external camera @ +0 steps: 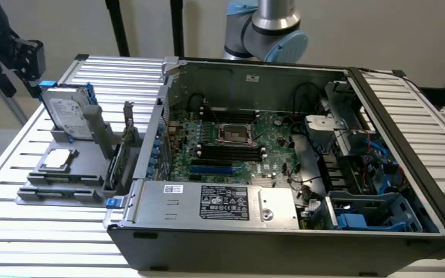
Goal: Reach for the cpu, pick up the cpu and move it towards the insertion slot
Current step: 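Pick up the cpu and move it towards the insertion slot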
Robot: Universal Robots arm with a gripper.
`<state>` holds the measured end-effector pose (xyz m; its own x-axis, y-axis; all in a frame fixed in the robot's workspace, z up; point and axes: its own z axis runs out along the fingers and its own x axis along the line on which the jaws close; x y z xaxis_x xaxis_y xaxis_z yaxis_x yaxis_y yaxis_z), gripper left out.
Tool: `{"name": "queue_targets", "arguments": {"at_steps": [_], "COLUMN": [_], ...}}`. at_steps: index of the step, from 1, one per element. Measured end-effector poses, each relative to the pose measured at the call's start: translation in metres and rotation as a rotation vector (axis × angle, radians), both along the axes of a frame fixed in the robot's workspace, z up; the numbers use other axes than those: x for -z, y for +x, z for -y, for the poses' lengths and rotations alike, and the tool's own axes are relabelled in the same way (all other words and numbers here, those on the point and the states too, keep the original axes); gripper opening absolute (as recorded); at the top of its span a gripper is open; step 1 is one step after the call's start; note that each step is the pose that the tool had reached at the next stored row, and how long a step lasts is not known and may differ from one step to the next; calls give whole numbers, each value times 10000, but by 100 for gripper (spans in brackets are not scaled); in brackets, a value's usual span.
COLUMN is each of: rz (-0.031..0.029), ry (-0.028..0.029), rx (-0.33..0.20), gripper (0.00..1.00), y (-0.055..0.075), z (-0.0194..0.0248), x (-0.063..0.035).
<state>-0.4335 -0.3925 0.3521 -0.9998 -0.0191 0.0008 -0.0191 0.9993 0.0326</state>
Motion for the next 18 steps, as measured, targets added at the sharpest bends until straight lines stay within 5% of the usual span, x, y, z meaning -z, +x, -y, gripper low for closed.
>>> {"name": "queue_targets", "arguments": {"at_steps": [5, 18], "rz": [-1, 0], "ry": [1, 2], "rx": [1, 1], "gripper": [65, 65], "y": [0, 19], "z": [3, 81], "x": [42, 278]}}
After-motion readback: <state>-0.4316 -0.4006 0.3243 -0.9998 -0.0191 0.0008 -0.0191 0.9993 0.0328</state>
